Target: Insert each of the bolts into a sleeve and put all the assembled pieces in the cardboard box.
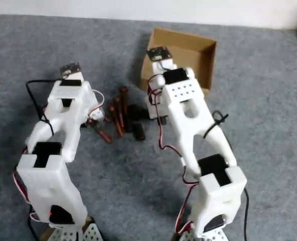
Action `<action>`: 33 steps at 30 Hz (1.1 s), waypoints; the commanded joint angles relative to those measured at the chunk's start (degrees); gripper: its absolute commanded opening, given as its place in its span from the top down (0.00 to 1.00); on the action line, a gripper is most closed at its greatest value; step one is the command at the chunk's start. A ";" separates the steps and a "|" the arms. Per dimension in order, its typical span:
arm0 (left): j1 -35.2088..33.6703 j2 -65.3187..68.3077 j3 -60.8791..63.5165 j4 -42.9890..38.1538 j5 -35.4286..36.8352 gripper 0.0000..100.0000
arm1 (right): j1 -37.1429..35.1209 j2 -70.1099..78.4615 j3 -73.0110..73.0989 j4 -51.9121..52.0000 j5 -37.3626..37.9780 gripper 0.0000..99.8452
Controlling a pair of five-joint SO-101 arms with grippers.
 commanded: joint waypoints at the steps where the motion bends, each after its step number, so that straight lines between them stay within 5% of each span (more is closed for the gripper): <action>1: 0.48 0.04 -0.04 1.49 0.26 0.84 | 0.92 -3.12 -0.13 -1.36 0.97 0.99; 9: 12.88 -0.40 0.13 10.90 0.79 0.84 | 0.92 -3.12 -0.13 -1.36 0.97 0.99; 14: 11.47 -0.22 0.22 11.43 11.60 0.84 | 0.92 -3.12 -0.13 -1.36 0.97 0.99; 33: 1.89 0.04 0.48 2.90 12.22 0.84 | 0.92 -3.12 -0.13 -1.36 0.97 0.99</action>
